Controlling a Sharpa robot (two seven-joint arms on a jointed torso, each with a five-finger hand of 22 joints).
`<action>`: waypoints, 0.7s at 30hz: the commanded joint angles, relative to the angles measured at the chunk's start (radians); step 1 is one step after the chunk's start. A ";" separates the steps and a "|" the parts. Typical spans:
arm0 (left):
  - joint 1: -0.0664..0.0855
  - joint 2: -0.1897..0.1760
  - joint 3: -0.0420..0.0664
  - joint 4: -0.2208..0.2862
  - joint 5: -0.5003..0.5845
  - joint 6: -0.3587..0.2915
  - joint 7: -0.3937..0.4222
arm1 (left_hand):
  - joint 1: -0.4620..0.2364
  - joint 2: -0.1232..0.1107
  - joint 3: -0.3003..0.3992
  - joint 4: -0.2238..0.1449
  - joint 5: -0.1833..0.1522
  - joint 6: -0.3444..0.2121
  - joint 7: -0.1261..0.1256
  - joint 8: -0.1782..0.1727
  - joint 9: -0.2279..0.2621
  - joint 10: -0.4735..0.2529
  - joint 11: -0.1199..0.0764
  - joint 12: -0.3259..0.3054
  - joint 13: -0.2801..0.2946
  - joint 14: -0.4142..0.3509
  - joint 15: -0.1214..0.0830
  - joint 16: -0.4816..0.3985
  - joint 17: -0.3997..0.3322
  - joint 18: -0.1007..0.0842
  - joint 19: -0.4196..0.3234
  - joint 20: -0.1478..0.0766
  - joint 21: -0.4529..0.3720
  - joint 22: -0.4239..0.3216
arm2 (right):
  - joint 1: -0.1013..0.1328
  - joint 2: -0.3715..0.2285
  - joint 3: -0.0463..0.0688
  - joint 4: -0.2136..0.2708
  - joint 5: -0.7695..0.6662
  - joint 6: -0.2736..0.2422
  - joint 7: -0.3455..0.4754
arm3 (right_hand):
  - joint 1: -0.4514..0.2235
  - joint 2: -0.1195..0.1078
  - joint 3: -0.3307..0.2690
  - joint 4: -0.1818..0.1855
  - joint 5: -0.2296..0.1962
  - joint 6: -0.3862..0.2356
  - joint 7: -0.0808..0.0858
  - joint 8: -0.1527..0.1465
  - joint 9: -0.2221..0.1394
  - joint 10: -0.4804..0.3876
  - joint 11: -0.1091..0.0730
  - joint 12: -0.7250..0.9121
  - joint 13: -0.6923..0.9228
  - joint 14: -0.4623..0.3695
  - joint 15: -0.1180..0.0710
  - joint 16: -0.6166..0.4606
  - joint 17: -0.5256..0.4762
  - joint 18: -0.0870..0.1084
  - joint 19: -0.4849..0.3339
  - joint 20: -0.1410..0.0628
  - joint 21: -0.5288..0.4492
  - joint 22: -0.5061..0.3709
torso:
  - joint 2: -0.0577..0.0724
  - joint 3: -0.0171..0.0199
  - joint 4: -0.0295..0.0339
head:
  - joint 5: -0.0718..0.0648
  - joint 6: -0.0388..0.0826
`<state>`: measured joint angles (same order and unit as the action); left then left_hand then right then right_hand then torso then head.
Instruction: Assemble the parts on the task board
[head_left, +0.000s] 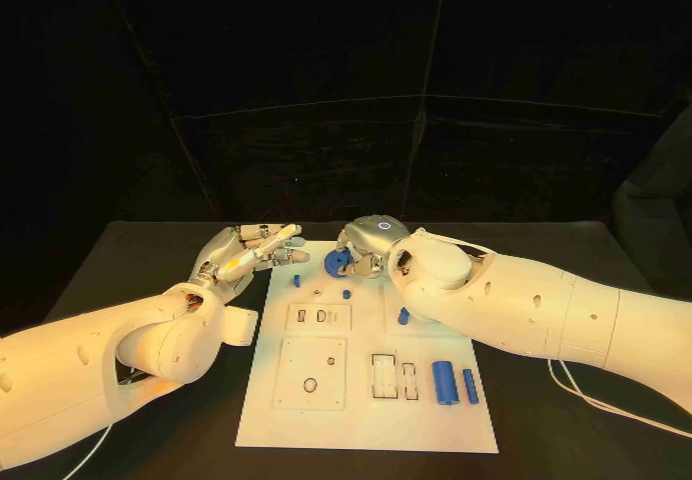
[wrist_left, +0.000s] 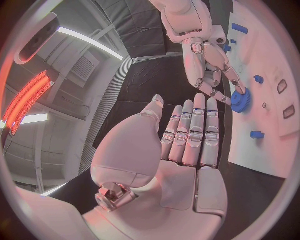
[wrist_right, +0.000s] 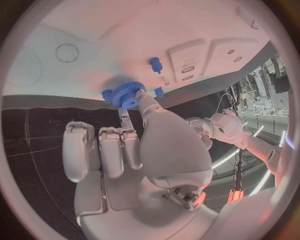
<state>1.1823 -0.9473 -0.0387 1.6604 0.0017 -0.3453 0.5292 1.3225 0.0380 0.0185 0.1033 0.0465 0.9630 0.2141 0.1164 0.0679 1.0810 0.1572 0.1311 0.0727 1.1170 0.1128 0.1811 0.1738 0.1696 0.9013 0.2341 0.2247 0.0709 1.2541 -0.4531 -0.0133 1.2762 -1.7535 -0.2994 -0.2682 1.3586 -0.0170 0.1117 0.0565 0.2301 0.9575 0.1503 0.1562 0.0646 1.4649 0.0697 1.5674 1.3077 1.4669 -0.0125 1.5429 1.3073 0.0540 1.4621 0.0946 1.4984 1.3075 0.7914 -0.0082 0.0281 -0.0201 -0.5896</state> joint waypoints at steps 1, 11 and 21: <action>0.003 0.002 0.001 0.000 -0.002 0.009 0.005 | -0.002 0.010 0.000 -0.007 0.003 0.006 0.001 -0.004 -0.001 0.007 0.002 -0.007 -0.001 0.002 0.006 -0.007 0.001 0.015 0.007 0.002 -0.007 -0.001 | 0.001 0.007 -0.006 -0.003 -0.012 0.022 -0.006 | -0.014 -0.003 0.006 0.003 -0.009 -0.007 0.006 -0.007 0.000 0.103 -0.001 -0.001 0.259 0.087 0.004 0.003 0.185 -0.020 0.041 0.000 0.007 0.101 | 0.000 0.0002 -0.0008 | 0.002 0.000; 0.004 0.002 0.001 -0.001 -0.002 0.013 0.003 | -0.002 0.010 0.000 -0.007 0.003 0.006 0.001 -0.004 -0.001 0.007 0.002 -0.007 -0.001 0.002 0.006 -0.007 0.001 0.015 0.007 0.002 -0.007 -0.001 | 0.001 0.019 -0.012 -0.019 -0.016 0.047 -0.022 | -0.083 -0.035 -0.015 0.036 -0.061 -0.073 0.021 -0.053 0.000 0.078 0.013 -0.037 0.226 0.087 0.017 0.002 0.185 -0.020 0.040 0.012 0.006 0.101 | -0.001 0.0004 -0.0014 | 0.003 -0.003; 0.004 0.002 0.001 -0.001 -0.002 0.015 0.001 | -0.003 0.011 0.000 -0.008 0.003 0.006 0.001 -0.005 -0.001 0.007 0.002 -0.008 -0.001 0.001 0.006 -0.008 0.001 0.015 0.007 0.002 -0.007 -0.001 | 0.001 0.022 -0.013 -0.022 -0.017 0.072 -0.037 | -0.142 -0.064 -0.038 0.107 -0.059 -0.101 0.034 -0.080 0.003 0.067 0.026 -0.052 0.214 0.087 0.029 0.002 0.186 -0.020 0.039 0.025 0.007 0.101 | -0.001 0.0008 -0.0017 | 0.002 -0.003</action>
<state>1.1849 -0.9458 -0.0386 1.6587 0.0018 -0.3440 0.5278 1.3225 0.0380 0.0185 0.1033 0.0465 0.9630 0.2141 0.1164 0.0679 1.0810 0.1573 0.1264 0.0729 1.1170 0.1128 0.1771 0.1736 0.1695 0.9013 0.2341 0.2208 0.0711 1.2529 -0.4311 -0.0265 1.2543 -1.7617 -0.2517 -0.2910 1.2232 -0.0807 0.0745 0.1575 0.1652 0.8589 0.1845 0.0774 0.0661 1.4649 0.0877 1.5206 1.3076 1.4669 0.0091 1.5428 1.3080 0.0541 1.4653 0.1128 1.5021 1.3074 0.7905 -0.0074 0.0262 -0.0163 -0.5937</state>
